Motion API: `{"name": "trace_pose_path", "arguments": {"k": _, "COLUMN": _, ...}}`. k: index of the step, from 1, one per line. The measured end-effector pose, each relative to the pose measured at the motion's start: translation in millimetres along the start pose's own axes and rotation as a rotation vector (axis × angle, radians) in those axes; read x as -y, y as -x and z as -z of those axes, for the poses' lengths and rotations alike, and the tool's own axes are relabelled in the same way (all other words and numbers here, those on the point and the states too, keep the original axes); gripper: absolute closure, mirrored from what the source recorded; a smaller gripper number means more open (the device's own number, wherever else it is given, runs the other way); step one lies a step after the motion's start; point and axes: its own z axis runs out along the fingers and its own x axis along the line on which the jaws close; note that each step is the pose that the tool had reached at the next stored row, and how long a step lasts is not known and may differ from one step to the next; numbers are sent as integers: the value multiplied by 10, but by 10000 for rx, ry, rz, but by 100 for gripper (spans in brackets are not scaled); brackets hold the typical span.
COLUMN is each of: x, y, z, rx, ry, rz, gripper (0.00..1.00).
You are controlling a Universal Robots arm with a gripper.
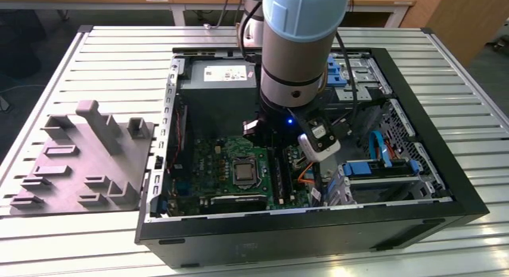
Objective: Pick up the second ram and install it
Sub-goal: 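Insert the second ram into the second slot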
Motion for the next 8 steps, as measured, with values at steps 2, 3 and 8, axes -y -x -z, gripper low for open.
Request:
{"name": "trace_pose_path", "arguments": {"k": 2, "x": 0, "y": 2, "z": 0, "rx": 0, "ry": 0, "rz": 0, "gripper": 89}}
{"name": "trace_pose_path", "arguments": {"k": 3, "x": 0, "y": 5, "z": 0, "rx": 0, "ry": 0, "rz": 2, "gripper": 89}}
{"name": "trace_pose_path", "arguments": {"k": 8, "x": 0, "y": 5, "z": -4, "rx": 0, "ry": 4, "rz": 0, "gripper": 89}}
